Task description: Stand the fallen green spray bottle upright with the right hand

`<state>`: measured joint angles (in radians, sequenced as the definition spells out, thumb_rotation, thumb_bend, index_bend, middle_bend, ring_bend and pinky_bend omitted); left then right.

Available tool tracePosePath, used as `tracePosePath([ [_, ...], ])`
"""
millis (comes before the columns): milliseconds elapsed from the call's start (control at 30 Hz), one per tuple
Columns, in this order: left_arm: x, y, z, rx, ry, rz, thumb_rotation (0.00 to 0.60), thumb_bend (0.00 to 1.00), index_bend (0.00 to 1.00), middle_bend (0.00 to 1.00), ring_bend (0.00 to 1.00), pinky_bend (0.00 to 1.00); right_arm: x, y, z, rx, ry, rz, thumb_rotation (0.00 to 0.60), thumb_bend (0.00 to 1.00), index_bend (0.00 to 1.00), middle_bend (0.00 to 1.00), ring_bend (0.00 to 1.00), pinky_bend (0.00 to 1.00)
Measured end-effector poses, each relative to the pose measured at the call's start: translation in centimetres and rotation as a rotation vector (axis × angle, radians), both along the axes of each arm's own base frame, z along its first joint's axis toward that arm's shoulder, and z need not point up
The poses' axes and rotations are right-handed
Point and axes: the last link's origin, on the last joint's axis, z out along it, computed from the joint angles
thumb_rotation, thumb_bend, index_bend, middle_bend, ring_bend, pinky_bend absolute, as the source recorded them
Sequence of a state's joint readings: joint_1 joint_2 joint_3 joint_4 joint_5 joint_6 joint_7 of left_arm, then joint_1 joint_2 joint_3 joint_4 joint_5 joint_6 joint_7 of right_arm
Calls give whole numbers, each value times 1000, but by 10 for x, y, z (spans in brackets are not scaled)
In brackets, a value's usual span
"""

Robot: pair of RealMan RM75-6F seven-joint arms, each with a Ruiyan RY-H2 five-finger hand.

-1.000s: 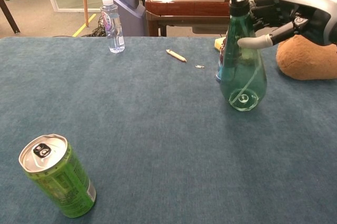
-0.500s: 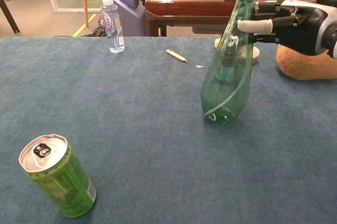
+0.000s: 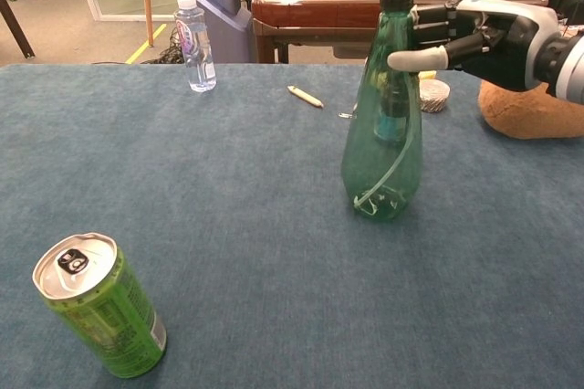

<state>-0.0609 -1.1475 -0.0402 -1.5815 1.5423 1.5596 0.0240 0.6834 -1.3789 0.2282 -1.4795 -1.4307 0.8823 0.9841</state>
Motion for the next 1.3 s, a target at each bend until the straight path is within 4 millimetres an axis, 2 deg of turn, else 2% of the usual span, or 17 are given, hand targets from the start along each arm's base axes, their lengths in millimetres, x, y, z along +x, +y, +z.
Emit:
tracePosePath([
  [133,-1,0,0,-1,1,3,600,333,412,248,238,231,-2,3,-1,7,15,27,600,391,689,398,238,196],
  [300,0,1,1,1,0,-3,600,333,412,248,238,231,-7,6,0,19,16,53,600,394,525,320,182,131],
  [433,1,3,1,-1,1,-6,600,333,411,248,238,231,-10,7,5,16,22,80,600,384,442,275,141,95],
  [767,3,4,0,-6,3,-17,600,333,411,248,238,232,-18,8,11,24,33,82,600,341,389,219,97,57],
  [1300,2,3,-1,-11,10,-7,600,333,411,248,238,232,-23,9,5,67,60,75,600,311,320,183,74,40],
])
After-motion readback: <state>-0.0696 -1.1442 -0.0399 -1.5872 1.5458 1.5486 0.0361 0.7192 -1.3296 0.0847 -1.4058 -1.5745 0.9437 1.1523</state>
